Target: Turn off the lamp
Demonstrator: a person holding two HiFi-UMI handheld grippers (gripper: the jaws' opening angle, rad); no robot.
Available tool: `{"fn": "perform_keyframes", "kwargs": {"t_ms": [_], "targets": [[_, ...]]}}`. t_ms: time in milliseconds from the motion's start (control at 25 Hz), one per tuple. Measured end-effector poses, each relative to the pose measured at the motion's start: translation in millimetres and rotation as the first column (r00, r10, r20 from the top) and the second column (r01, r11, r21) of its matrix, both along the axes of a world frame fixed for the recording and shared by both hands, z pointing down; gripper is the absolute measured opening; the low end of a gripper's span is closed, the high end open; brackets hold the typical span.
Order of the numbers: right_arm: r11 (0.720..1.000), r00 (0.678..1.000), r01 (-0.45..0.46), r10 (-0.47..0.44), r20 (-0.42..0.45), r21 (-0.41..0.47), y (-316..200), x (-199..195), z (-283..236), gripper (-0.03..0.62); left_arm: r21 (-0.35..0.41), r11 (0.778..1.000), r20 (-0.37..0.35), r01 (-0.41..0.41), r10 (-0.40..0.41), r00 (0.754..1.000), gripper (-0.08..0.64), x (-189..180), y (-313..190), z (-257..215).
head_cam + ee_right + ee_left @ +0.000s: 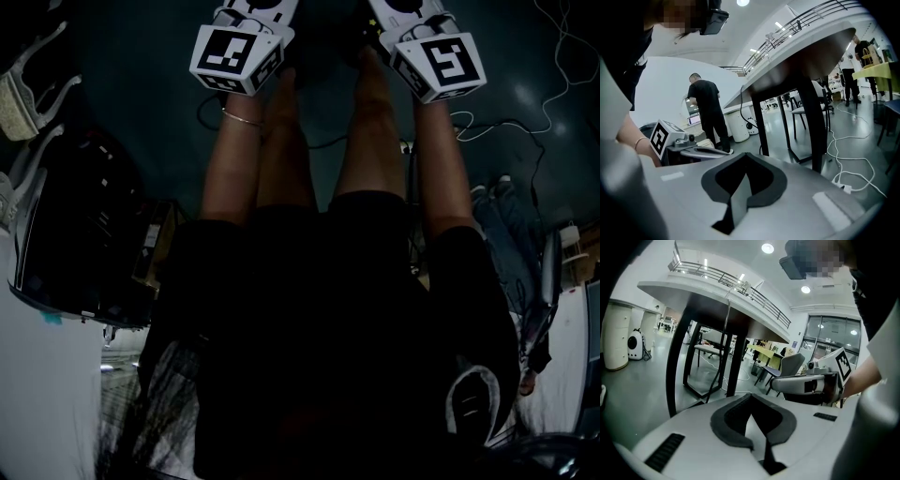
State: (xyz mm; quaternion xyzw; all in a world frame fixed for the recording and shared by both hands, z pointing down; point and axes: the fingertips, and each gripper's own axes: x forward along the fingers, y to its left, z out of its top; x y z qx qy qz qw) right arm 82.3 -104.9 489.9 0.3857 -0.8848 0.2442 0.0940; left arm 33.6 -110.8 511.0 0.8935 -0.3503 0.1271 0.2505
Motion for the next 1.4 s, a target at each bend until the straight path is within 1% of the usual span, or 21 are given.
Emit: {"fn": "perform_keyframes", "kwargs": {"t_ms": [200,440,600,800,880,1000,1080,1200,1280,1400], "targets": [[1.0,1.0,-0.011,0.011,0.007,0.007,5.1,0.2,-14.4,0.002,0.007,1.0,-0.011,0.001,-0.001,1.0,0.006,1.4,5.8,-19.8],[1.0,1.0,-0.002,0.002,0.01,0.025,12.2,-1.9,-36.0,0.0,0.042,0.999,-0.008,-0.009,0.009,1.0,0.006,2.4,11.3,-50.7],[0.999,1.0,-0.005,0.004,0.018,0.033,15.2,-4.5,-52.1,0.0,0.05,0.999,-0.021,0.011,-0.01,1.0,0.006,-1.6,15.3,-70.6],[0.998,1.0,0.015,-0.017,0.022,0.055,14.8,-12.4,-74.5,0.002,0.057,0.998,-0.037,0.034,-0.032,0.999,0.006,-5.1,14.9,-92.0],[0.998,1.0,0.018,-0.019,0.022,0.061,14.4,-13.7,-82.3,0.0,0.051,0.998,-0.026,0.042,-0.041,0.999,0.006,-7.1,13.8,-99.0],[0.998,1.0,0.011,-0.013,0.027,0.061,17.4,-15.3,-95.5,0.002,0.078,0.996,-0.034,0.033,-0.031,0.999,0.006,-8.9,16.8,-114.3],[0.998,1.0,0.013,-0.013,0.013,0.059,20.0,-14.4,-104.3,0.002,0.084,0.996,-0.044,0.028,-0.024,0.999,0.006,-6.8,18.4,-125.4],[0.998,1.0,0.019,-0.019,-0.01,0.062,25.5,-13.7,-118.4,0.002,0.077,0.997,-0.024,0.002,-0.001,1.0,0.006,-2.0,24.3,-139.7],[0.998,1.0,0.018,-0.018,-0.005,0.064,28.0,-15.1,-128.3,0.0,0.091,0.996,-0.015,-0.018,0.019,1.0,0.006,-0.8,27.2,-151.8],[0.997,1.0,0.015,-0.016,0.008,0.073,29.6,-20.0,-144.1,0.0,0.111,0.993,-0.02,-0.037,0.04,0.999,0.006,-0.7,29.1,-169.0]]}}
